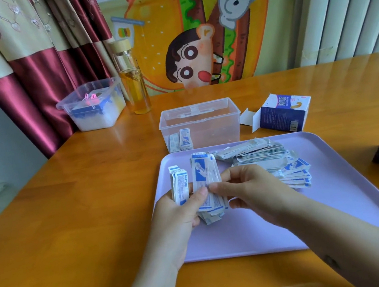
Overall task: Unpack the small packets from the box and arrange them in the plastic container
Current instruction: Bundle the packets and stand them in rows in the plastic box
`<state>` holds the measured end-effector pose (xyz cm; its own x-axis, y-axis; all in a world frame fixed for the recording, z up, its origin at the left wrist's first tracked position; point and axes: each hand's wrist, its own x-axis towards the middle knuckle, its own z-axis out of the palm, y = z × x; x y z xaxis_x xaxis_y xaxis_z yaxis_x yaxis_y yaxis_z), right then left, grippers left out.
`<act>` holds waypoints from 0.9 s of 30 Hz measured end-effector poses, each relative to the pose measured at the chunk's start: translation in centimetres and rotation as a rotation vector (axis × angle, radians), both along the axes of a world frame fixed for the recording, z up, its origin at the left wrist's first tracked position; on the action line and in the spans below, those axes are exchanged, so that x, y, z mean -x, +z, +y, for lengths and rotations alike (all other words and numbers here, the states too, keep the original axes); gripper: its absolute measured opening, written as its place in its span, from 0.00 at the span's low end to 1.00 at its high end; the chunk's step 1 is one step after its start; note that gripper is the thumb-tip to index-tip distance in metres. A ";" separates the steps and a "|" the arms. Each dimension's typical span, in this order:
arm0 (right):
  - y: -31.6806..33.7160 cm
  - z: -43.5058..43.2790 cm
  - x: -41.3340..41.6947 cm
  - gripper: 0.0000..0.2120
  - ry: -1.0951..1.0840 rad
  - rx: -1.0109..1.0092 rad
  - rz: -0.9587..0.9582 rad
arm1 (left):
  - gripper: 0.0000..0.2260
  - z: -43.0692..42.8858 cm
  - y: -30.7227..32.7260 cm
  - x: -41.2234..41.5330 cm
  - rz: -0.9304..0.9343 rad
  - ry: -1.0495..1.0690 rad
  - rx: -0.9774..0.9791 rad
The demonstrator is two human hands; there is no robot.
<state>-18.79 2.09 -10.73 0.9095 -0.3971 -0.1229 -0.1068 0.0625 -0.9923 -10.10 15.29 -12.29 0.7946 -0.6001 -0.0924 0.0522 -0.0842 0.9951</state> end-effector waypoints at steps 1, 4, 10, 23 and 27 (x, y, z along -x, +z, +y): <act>0.0 0.0 -0.1 0.07 -0.010 0.000 0.012 | 0.13 0.0 -0.2 0.0 0.003 0.006 0.001; -0.1 0.0 -0.3 0.09 -0.018 -0.036 0.024 | 0.08 0.2 -0.2 0.2 0.056 0.008 0.069; 0.2 0.2 -0.3 0.11 0.036 -0.215 0.023 | 0.04 0.5 0.4 0.4 0.213 0.015 0.196; 0.3 0.8 -1.0 0.10 0.014 0.108 0.003 | 0.03 1.2 -0.2 -0.4 0.181 -0.002 0.152; 0.1 0.9 -1.5 0.11 -0.040 0.157 -0.028 | 0.11 1.1 -0.5 -0.4 0.103 -0.043 0.097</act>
<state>-17.31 3.01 -10.64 0.8947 -0.4456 -0.0317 -0.0799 -0.0897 -0.9928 -9.73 16.36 -12.80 0.7576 -0.6431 -0.1116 0.1524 0.0080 0.9883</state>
